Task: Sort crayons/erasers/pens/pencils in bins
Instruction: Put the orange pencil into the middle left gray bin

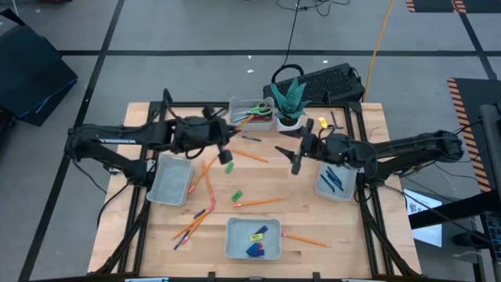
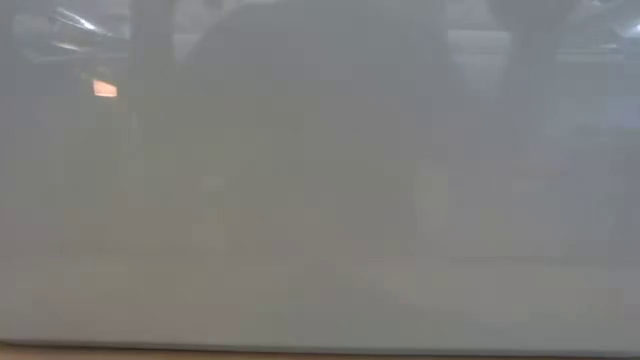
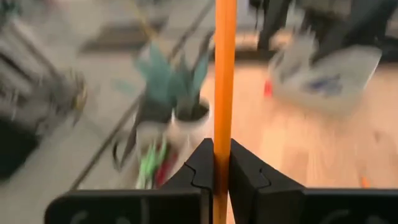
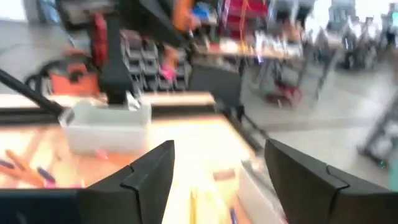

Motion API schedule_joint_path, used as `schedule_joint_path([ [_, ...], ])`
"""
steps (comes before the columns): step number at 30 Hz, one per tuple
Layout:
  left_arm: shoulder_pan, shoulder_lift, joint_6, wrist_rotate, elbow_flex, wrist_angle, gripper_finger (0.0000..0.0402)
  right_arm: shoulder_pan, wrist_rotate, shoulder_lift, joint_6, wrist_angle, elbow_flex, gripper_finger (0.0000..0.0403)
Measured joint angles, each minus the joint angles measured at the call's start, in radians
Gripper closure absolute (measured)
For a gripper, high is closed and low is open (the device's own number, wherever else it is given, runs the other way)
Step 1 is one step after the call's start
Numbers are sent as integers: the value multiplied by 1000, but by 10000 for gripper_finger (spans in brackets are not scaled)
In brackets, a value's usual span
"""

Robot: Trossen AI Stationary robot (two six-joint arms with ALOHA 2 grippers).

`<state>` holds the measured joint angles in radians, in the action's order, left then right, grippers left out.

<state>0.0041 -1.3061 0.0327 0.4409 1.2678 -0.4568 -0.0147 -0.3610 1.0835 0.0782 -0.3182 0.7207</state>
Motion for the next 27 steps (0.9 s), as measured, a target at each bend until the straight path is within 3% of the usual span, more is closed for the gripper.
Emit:
schedule_joint_path([
  [6,-79,0,-298,65,101,-407,378,-5,-6,-92,-106,271,-6,169],
  [10,-143,1,-500,101,79,-616,377,-26,-5,-144,-147,274,-86,179],
  [16,-262,1,-949,114,-23,-862,377,-84,-4,-230,-226,206,-242,189],
  [20,-366,1,-1186,99,-121,-954,376,-130,-3,-257,-225,157,-296,190],
  [27,-447,-1,-1438,55,-341,-934,376,-159,-1,-259,-224,144,-303,190],
])
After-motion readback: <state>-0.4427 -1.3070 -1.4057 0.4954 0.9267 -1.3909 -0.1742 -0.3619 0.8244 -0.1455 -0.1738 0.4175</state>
